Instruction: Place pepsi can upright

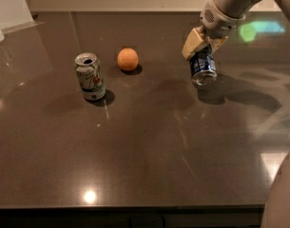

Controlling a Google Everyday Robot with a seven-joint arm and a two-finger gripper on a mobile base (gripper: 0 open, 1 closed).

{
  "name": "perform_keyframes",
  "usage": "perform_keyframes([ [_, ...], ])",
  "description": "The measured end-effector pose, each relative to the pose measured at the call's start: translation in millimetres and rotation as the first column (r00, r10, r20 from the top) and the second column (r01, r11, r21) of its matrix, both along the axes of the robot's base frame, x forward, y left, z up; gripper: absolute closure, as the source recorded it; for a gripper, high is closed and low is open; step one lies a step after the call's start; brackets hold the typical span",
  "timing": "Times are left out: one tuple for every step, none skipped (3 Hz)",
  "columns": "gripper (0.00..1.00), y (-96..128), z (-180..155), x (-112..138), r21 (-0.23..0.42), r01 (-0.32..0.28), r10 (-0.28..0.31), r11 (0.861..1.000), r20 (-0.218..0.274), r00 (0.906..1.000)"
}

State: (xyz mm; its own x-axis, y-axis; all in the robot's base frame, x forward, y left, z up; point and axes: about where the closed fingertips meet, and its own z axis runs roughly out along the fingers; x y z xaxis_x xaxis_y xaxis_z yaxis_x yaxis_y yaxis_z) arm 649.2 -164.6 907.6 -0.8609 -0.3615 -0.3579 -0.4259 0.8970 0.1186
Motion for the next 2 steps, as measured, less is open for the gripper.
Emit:
perform_keyframes([
  [1.00,4.9,26.7,0.4,0.029,-0.151,0.143,0.988,0.178,0.9736],
  [1.00,8.2,40.9,-11.4,0.019,-0.274,0.249,0.962,0.360,0.8990],
])
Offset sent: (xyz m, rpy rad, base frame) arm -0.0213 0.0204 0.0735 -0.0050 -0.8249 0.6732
